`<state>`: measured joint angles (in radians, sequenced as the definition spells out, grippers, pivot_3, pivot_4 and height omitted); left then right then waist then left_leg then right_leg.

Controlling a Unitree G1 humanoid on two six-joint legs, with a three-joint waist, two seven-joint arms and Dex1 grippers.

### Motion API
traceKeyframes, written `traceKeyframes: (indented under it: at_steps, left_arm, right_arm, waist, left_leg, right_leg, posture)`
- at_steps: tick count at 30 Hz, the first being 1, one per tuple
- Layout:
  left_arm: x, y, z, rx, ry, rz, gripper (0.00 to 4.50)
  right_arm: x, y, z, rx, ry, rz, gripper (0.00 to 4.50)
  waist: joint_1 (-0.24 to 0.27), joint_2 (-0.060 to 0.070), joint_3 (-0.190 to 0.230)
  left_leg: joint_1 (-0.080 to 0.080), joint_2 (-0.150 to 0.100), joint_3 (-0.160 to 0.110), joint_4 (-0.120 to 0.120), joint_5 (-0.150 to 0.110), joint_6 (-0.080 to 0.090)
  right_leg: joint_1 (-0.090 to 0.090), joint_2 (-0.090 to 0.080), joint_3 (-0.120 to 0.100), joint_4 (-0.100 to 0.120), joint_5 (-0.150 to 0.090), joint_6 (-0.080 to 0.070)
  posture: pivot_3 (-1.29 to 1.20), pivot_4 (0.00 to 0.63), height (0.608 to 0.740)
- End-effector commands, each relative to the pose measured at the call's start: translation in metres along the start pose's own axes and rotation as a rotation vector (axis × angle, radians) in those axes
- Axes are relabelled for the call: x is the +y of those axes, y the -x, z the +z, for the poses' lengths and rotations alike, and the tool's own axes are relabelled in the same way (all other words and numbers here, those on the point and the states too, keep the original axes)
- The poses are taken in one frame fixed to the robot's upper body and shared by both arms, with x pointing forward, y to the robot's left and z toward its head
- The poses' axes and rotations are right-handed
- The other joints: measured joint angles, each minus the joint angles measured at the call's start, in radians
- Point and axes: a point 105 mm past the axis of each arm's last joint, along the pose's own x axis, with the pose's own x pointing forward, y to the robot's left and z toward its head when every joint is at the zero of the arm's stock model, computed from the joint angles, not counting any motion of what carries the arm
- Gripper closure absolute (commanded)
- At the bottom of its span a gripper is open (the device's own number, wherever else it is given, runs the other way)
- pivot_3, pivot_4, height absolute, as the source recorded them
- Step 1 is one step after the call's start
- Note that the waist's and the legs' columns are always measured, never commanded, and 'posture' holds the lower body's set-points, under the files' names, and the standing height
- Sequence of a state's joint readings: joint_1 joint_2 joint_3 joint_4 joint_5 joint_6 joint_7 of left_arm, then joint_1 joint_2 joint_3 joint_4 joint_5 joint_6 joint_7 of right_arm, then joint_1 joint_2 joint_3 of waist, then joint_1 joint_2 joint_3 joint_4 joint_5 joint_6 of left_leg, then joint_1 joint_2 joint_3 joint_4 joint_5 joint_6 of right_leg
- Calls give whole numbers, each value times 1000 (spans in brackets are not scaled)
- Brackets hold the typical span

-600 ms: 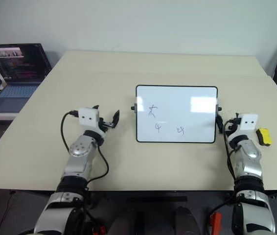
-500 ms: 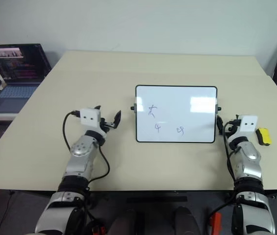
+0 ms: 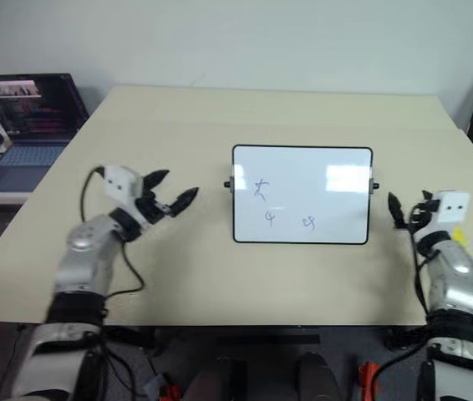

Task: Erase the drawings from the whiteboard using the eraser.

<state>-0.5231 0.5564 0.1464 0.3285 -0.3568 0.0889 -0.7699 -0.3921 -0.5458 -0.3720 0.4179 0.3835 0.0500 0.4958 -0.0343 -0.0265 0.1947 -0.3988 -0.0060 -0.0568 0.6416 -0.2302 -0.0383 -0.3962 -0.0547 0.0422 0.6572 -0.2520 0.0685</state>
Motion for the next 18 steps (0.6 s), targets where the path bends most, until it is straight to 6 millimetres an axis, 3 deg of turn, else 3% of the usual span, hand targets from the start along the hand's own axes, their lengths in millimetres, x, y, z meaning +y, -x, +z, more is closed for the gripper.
traceKeyframes:
  at_steps: [1,4,7,12,18]
  left_arm:
    - [-29,5,45,-62,15,-268,0]
    - [-91,-1,69,-66,65,-574,0]
    - [-130,-10,75,-87,93,-685,0]
    - [-164,-21,61,-65,141,-738,0]
    - [-174,-23,59,-73,145,-755,0]
  right_arm:
    - [-27,12,31,0,29,-13,23]
    - [-54,23,31,119,41,-29,23]
    - [-61,30,24,197,10,24,23]
    - [-77,36,3,327,-10,-3,23]
    - [-86,30,-2,339,-42,-41,23]
  waist:
    - [1,0,0]
    - [7,0,0]
    - [7,0,0]
    - [-13,0,0]
    - [-24,2,0]
  left_leg:
    - [0,0,0,0,0,0]
    - [0,0,0,1,0,0]
    - [2,0,-1,1,0,0]
    - [4,1,1,-1,0,0]
    - [4,1,2,-1,0,0]
  right_leg:
    - [0,0,0,0,0,0]
    - [1,0,-1,-1,0,0]
    - [6,0,-2,-5,0,0]
    - [8,1,0,-9,0,1]
    - [7,1,2,-9,0,1]
  posture:
    - [0,150,740]
    - [0,150,740]
    - [0,150,740]
    - [0,150,740]
    - [0,150,740]
